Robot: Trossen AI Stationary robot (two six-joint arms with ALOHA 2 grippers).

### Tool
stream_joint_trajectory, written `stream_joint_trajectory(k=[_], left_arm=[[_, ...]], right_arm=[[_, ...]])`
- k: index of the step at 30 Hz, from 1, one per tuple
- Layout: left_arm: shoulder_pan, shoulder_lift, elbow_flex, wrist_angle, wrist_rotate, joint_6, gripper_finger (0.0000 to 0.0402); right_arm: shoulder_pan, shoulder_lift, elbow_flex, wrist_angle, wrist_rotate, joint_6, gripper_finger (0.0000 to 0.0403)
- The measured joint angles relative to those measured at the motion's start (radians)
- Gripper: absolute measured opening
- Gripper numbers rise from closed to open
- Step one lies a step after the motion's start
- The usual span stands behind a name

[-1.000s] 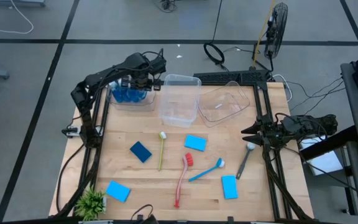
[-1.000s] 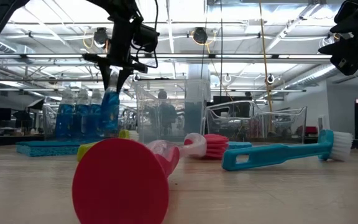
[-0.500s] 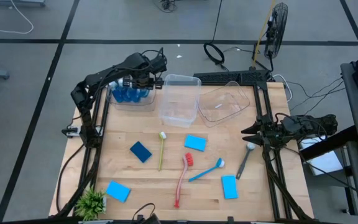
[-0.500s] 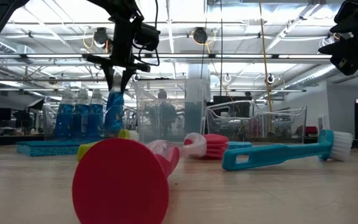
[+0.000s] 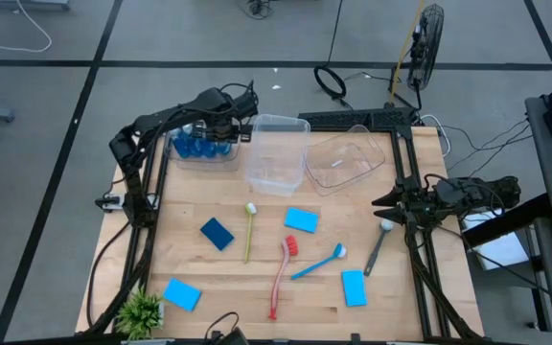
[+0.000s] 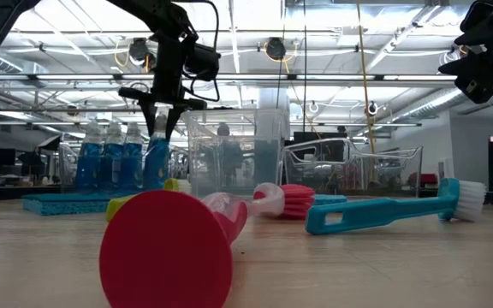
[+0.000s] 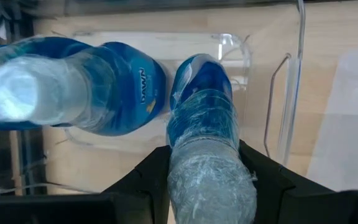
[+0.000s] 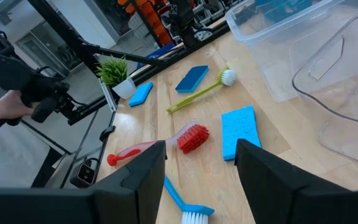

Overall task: Pick & Place Kitchen Sink Supplies
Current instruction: Put the dish soap into the left transparent bin

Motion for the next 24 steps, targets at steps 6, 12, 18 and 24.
stream_joint_trajectory(k=[6,12,18,24], left_arm=[[0.009,0.0,-0.027,0.033,0.0,0.007,0.0145],[0.013,-0.001,-0.033,0.037,0.0,0.006,0.0152],[0.013,-0.001,-0.034,0.041,-0.018,0.007,0.0188],[0.013,-0.001,-0.035,0.041,-0.026,0.027,0.0198]], right_arm=[[0.0,0.0,0.0,0.0,0.0,0.0,0.0183],[0.0,0.0,0.0,0.0,0.0,0.0,0.0183],[0.0,0.0,0.0,0.006,0.0,0.0,0.0183],[0.0,0.0,0.0,0.008,0.0,0.0,0.0183]])
